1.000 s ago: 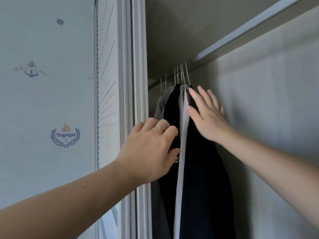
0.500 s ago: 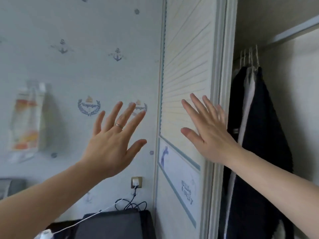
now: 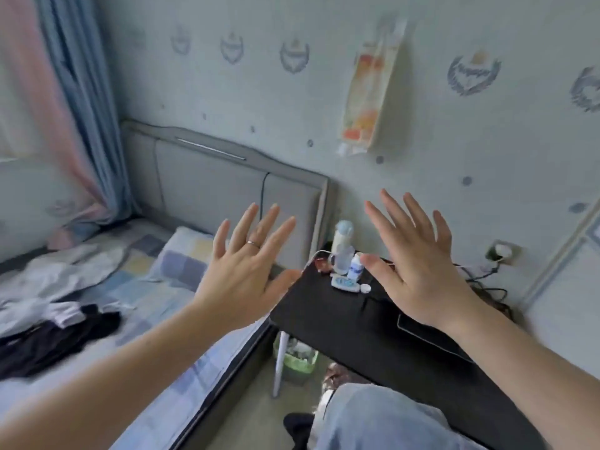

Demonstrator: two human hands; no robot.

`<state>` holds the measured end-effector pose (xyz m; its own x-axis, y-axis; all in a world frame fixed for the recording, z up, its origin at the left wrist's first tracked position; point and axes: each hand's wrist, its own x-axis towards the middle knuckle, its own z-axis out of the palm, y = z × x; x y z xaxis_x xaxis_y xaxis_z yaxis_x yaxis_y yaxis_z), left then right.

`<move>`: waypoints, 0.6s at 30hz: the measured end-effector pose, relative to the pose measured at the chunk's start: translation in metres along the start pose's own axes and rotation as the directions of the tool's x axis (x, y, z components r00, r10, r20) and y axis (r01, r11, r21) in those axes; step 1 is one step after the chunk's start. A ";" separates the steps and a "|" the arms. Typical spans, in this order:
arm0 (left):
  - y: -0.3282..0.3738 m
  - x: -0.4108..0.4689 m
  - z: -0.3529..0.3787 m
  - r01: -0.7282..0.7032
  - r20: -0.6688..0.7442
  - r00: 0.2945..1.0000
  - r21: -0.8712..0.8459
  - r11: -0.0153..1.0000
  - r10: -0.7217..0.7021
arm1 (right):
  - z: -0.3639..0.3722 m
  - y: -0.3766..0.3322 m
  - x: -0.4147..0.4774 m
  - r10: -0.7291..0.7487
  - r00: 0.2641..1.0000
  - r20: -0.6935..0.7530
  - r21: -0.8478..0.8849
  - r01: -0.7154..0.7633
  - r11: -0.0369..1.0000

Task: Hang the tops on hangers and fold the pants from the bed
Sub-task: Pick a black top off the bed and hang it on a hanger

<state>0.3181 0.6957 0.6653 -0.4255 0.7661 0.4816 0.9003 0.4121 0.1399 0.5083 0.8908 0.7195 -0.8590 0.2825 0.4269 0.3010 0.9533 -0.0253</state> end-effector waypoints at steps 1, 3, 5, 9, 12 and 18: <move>-0.023 -0.023 0.002 0.059 0.018 0.998 -0.002 0.998 -0.059 | 0.021 -0.022 0.010 -0.032 0.999 0.032 0.040 0.030 0.999; -0.064 -0.068 0.006 0.169 0.046 0.984 0.024 0.985 -0.170 | 0.062 -0.065 0.025 -0.105 0.990 0.097 0.126 0.092 0.988; -0.096 -0.110 0.011 0.275 0.083 0.956 0.073 0.959 -0.281 | 0.102 -0.106 0.036 -0.195 0.966 0.170 0.199 0.160 0.967; -0.153 -0.179 0.014 0.486 0.134 0.856 0.118 0.866 -0.499 | 0.177 -0.179 0.056 -0.367 0.879 0.306 0.267 0.291 0.919; -0.190 -0.225 0.017 0.618 0.157 0.759 0.135 0.775 -0.632 | 0.226 -0.222 0.074 -0.436 0.827 0.355 0.357 0.311 0.881; -0.254 -0.269 0.043 0.767 0.212 0.563 0.228 0.600 -0.799 | 0.320 -0.287 0.135 -0.556 0.726 0.404 0.448 0.372 0.813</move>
<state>0.2002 0.4059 0.4634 -0.9782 0.2063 -0.0238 0.1935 0.9471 0.2560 0.1733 0.6899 0.4956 -0.9587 -0.2815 -0.0415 -0.2609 0.9278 -0.2666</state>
